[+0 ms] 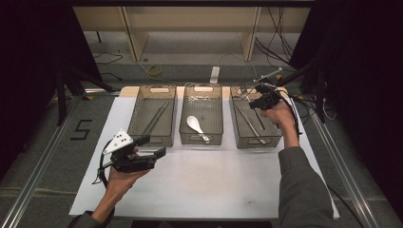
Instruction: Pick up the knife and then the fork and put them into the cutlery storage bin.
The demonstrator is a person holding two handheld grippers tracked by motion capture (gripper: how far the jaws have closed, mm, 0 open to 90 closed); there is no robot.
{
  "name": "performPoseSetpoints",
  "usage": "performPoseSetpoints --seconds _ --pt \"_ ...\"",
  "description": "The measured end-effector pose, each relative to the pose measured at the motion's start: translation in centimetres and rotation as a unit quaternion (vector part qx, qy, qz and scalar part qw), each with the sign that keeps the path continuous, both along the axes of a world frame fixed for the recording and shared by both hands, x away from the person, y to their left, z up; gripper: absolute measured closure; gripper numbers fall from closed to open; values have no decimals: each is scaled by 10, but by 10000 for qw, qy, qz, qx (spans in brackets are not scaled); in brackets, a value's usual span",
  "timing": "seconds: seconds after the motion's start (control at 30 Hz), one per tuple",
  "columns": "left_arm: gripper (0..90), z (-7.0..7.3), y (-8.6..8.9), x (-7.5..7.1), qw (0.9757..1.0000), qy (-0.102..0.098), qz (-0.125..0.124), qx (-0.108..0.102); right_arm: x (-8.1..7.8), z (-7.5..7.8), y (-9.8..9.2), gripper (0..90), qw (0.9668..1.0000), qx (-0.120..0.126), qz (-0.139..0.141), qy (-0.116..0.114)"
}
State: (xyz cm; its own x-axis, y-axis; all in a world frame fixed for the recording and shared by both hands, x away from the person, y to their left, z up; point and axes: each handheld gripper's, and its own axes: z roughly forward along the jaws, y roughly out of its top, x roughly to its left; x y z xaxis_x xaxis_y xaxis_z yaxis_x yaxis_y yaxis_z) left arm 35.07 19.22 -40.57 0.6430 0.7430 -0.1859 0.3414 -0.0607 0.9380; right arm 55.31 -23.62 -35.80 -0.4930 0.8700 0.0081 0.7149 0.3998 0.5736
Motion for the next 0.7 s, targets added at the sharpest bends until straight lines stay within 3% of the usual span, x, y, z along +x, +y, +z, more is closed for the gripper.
performPoseSetpoints --seconds 0.7 --pt "185 0 0 0 10000 -13 14 -16 2 -23 5 855 9999 26 -83 143"
